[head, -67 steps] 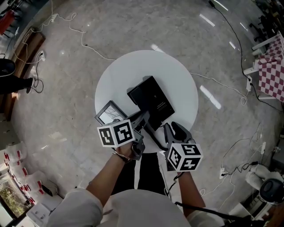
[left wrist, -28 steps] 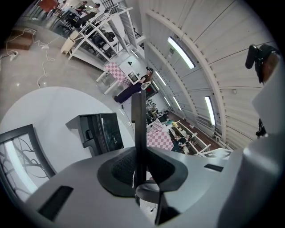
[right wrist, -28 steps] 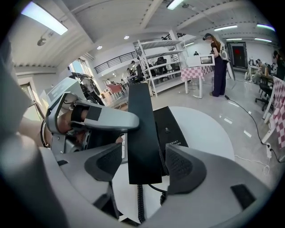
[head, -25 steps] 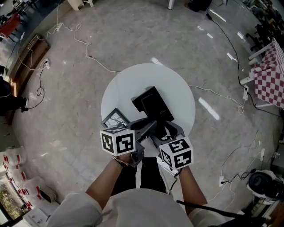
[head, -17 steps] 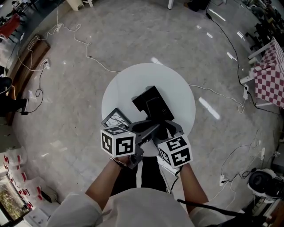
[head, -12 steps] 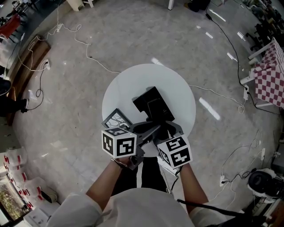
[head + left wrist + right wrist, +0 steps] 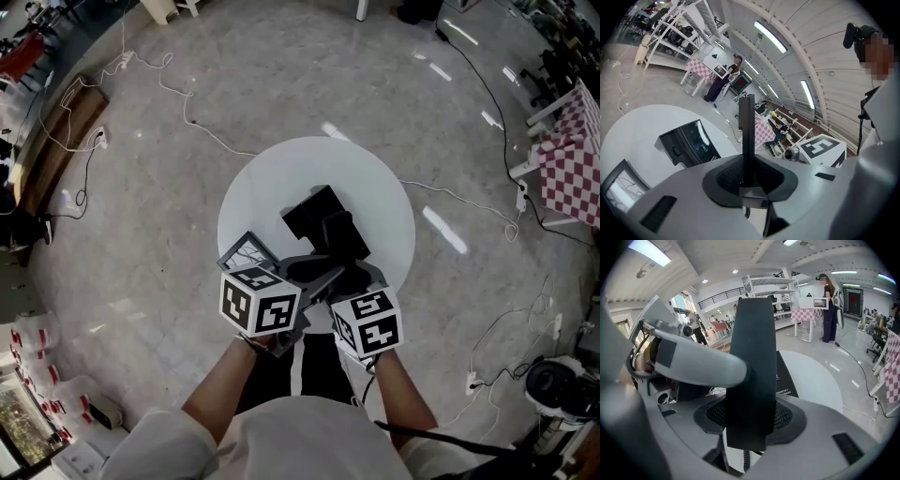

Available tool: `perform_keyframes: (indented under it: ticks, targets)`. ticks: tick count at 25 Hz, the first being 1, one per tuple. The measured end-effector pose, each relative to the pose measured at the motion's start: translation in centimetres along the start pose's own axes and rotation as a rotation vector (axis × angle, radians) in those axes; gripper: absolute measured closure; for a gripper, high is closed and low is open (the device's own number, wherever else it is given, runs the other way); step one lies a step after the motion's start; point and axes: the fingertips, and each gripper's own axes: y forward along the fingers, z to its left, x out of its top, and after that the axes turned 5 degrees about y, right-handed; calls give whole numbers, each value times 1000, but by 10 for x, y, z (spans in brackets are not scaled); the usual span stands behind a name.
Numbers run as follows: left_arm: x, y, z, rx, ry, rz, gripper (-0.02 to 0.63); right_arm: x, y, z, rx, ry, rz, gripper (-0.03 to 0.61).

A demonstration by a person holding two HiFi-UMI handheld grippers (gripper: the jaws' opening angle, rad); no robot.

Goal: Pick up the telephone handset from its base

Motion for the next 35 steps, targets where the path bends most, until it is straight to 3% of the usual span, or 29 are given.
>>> perform_keyframes:
  ticks: [7, 22, 35]
  targets:
    - [13, 0, -7, 7, 84, 7, 534, 17, -6, -3, -5, 11, -107, 364]
    - [49, -21, -29, -17, 95, -113, 518, 32, -31, -20, -37, 112, -211, 364]
    - [96, -75, -31, 85, 173, -233, 518, 82, -70, -15, -30, 126, -345, 364]
